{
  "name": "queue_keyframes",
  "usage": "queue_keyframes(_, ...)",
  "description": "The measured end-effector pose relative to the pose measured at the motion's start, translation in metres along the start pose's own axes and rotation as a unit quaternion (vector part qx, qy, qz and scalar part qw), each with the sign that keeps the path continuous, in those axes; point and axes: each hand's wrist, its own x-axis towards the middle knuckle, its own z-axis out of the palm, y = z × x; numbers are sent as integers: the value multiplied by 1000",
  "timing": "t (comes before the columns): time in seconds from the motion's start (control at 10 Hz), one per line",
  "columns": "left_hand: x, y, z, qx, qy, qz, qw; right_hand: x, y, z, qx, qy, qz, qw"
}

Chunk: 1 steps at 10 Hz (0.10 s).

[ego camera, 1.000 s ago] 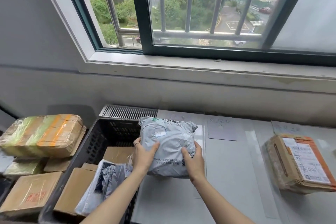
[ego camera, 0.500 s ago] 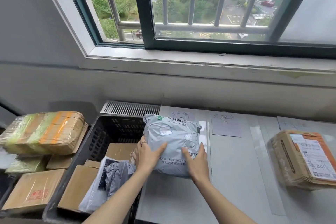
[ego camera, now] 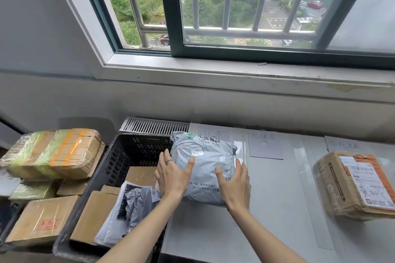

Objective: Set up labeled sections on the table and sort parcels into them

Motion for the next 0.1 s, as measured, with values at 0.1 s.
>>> queue_keyframes(0.1, -2, 4, -2, -13, 6, 11, 1000, -2, -7, -2, -10, 13, -26, 1000)
